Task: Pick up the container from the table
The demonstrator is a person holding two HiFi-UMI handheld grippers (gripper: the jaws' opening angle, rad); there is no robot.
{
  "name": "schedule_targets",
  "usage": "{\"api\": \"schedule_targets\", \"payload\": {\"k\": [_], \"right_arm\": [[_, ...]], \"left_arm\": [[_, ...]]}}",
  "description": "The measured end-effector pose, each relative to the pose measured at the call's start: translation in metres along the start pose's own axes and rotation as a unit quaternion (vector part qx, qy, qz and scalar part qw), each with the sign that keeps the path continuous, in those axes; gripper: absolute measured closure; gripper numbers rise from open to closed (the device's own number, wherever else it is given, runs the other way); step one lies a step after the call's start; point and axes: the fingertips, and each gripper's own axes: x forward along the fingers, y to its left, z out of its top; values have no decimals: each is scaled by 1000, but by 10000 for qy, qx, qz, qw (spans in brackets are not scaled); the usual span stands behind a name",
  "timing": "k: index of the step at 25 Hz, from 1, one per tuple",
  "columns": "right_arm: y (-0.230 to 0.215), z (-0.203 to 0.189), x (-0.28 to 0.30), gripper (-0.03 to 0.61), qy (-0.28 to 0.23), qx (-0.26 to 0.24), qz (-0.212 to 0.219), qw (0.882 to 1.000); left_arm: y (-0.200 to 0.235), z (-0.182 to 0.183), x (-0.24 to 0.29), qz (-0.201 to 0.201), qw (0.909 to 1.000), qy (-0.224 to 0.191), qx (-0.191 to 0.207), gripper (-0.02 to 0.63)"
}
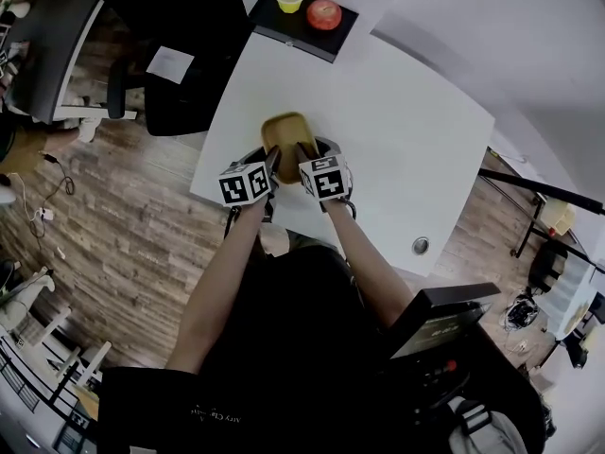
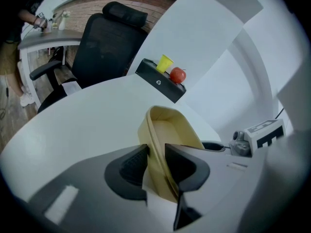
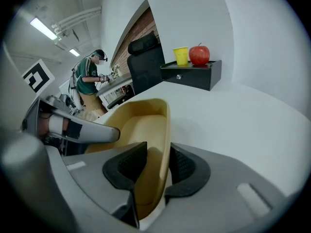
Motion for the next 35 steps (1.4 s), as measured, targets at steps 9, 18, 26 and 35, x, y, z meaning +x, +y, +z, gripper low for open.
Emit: {"api": "schedule_targets", "payload": {"k": [9,18,26,35], "right_arm": [[0,0,0,439,183,93,-139,9997],[0,0,-3,439,330,74,-243,9991],[-3,-2,-5,474,455,225,-23,9987],[1,-12,-11,491,656,403,50,9970]], "left_arm": [[2,-4,6,53,9996,288,-29,502],[3,-5,8,141,9985,519,75,512],[7,-5,9,154,9963,687,489,523],[8,-4,9,178,9862,1035,1281,541]]}}
